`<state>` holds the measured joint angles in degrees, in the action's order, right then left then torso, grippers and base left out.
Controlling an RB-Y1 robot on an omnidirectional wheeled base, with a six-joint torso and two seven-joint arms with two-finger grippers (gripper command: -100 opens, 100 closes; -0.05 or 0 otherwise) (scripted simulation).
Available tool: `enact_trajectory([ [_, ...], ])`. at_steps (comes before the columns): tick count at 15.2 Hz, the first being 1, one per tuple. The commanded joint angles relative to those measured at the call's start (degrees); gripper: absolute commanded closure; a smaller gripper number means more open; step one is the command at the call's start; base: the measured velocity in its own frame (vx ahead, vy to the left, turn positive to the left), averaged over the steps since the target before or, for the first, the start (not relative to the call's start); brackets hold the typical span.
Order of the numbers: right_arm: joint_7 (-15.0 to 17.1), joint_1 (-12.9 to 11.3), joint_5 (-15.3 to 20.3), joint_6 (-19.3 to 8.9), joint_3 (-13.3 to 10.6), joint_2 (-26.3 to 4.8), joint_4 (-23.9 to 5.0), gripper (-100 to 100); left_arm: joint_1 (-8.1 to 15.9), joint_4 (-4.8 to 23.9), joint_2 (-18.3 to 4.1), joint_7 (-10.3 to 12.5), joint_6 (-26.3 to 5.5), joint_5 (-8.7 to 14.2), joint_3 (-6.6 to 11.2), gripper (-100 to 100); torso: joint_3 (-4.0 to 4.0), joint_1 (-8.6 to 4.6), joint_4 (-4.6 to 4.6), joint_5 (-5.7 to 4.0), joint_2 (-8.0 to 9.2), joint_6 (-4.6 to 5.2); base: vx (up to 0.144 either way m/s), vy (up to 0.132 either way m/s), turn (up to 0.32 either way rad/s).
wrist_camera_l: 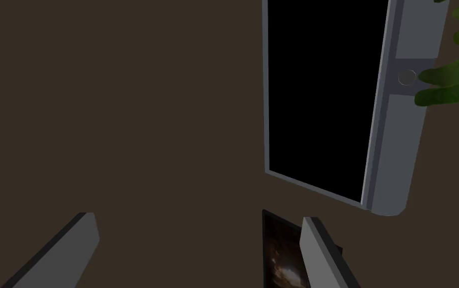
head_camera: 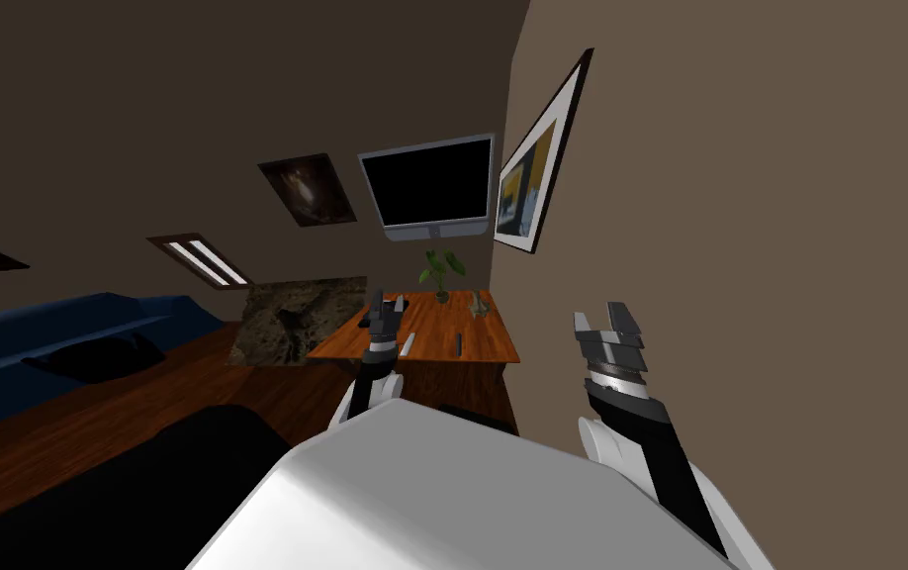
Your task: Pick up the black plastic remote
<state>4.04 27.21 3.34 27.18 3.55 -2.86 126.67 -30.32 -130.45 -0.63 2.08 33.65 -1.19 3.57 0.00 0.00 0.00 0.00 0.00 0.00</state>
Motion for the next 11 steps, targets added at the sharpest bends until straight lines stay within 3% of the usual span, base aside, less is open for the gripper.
enact_trajectory([
  [1,0.0,0.0,0.0,0.0,0.0,0.0,0.0,0,0.6,1.6,-2.6,-0.9,-1.2,0.3,0.35,-100,0.0,0.0,0.0,0.0,0.0,0.0,0.003,0.005,-0.15],
  [2,0.0,0.0,0.0,0.0,0.0,0.0,0.0,0,0.6,1.6,-2.6,-0.9,-1.2,0.3,0.35,-100,-0.01,0.03,0.0,0.0,-0.01,0.04,0.004,0.014,-0.149],
  [6,0.0,0.0,0.0,0.0,0.0,0.0,0.0,0,2.6,6.9,-7.0,-4.3,-5.6,1.5,1.59,-100,-0.03,0.16,-0.02,0.04,-0.05,0.05,0.01,0.032,-0.215],
  [11,0.0,0.0,0.0,0.0,0.0,0.0,0.0,0,4.2,11.7,-8.9,-6.7,-8.7,2.3,2.48,-100,-0.05,0.17,-0.02,0.04,-0.08,0.04,0.009,0.035,-0.194],
])
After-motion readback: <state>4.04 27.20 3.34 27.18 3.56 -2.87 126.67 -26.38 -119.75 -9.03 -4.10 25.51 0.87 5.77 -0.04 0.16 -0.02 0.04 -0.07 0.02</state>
